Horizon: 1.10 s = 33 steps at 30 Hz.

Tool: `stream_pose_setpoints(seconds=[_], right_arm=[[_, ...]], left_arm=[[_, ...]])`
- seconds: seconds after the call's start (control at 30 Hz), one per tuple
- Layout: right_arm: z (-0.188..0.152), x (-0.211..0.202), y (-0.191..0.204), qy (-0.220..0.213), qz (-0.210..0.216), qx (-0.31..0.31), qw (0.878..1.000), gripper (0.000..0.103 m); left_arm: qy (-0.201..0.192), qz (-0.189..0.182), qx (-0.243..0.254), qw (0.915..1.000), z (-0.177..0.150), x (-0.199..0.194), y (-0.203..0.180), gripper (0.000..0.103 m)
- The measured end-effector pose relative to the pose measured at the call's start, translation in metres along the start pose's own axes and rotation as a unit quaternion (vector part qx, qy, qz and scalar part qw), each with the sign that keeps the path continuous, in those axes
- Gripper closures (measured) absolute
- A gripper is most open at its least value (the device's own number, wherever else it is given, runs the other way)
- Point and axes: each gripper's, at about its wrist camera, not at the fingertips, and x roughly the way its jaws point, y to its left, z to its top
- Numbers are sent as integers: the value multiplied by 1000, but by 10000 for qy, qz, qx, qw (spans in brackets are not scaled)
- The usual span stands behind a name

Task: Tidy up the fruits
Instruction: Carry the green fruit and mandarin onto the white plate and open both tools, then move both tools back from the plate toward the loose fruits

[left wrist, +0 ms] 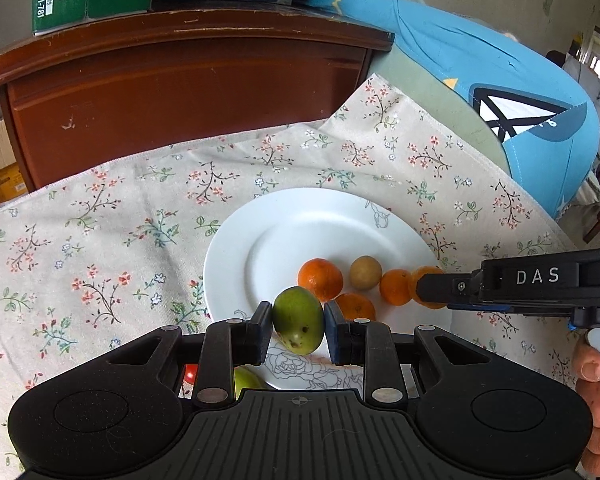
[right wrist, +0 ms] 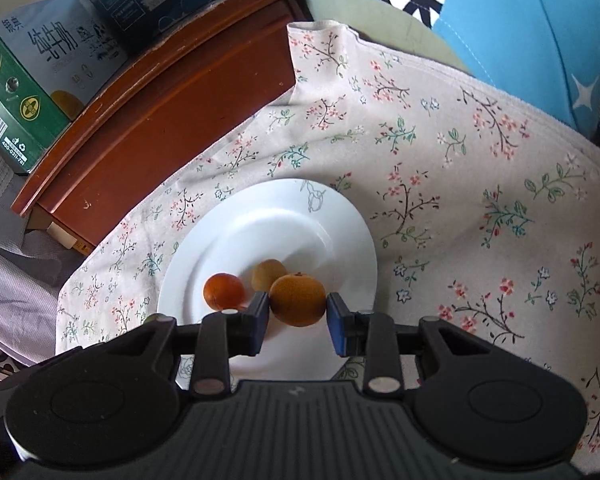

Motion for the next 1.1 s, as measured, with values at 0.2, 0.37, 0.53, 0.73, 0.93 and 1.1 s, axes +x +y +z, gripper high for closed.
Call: stream_pose_setpoints(seconds=[0.2, 0.37, 0.53, 0.73, 0.93, 1.1], right_arm=[[-3, 6, 2, 145, 146, 52, 9998, 71], [-3, 5, 5, -35, 440, 98, 9990, 67], [0, -4, 12, -324, 667, -42, 9972, 52], [0, -6, 14, -326, 628, -174, 9973, 45], [-5, -10, 16, -313, 636, -359, 9968, 44], [-13, -15, 21, -246, 654, -615, 9957, 44]], left_arm=[[50, 22, -24, 10000, -1, 6, -2, 78], [-148, 33, -71, 9999, 2, -2, -2, 64], [-419, 232, -100, 9988, 10, -18, 1, 39], [-451, 514, -81, 9976, 13, -34, 10, 27], [-433, 709, -314, 9960, 3, -49, 26, 26], [-450, 821, -603, 9938, -8, -64, 40, 26]])
